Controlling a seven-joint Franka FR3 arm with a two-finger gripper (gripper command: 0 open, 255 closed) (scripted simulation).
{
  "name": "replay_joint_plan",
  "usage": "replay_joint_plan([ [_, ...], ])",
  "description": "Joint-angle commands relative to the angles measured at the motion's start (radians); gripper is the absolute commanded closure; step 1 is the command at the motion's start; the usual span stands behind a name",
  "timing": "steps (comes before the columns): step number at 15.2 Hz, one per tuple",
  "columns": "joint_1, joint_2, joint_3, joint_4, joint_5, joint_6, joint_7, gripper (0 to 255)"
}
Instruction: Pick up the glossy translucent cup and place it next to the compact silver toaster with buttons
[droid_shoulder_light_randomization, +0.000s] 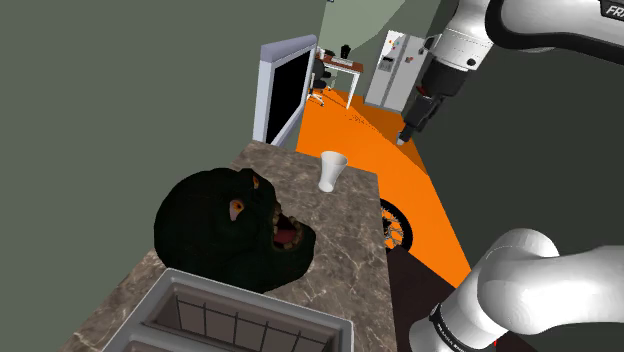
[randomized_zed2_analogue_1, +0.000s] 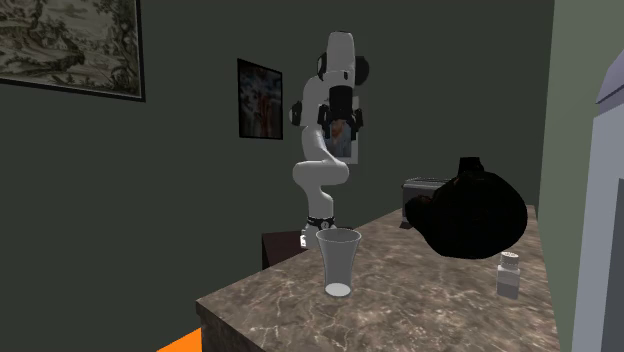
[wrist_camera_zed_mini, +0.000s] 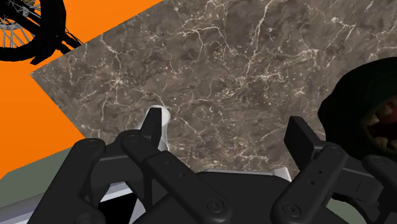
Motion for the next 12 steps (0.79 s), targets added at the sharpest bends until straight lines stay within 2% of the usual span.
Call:
replay_joint_plan([
  [1,0.0,0.0,0.0,0.0,0.0,0.0,0.0,0],
  [12,-0.015,0.318,0.028,-0.036,-0.086,0.334,0.033,0],
])
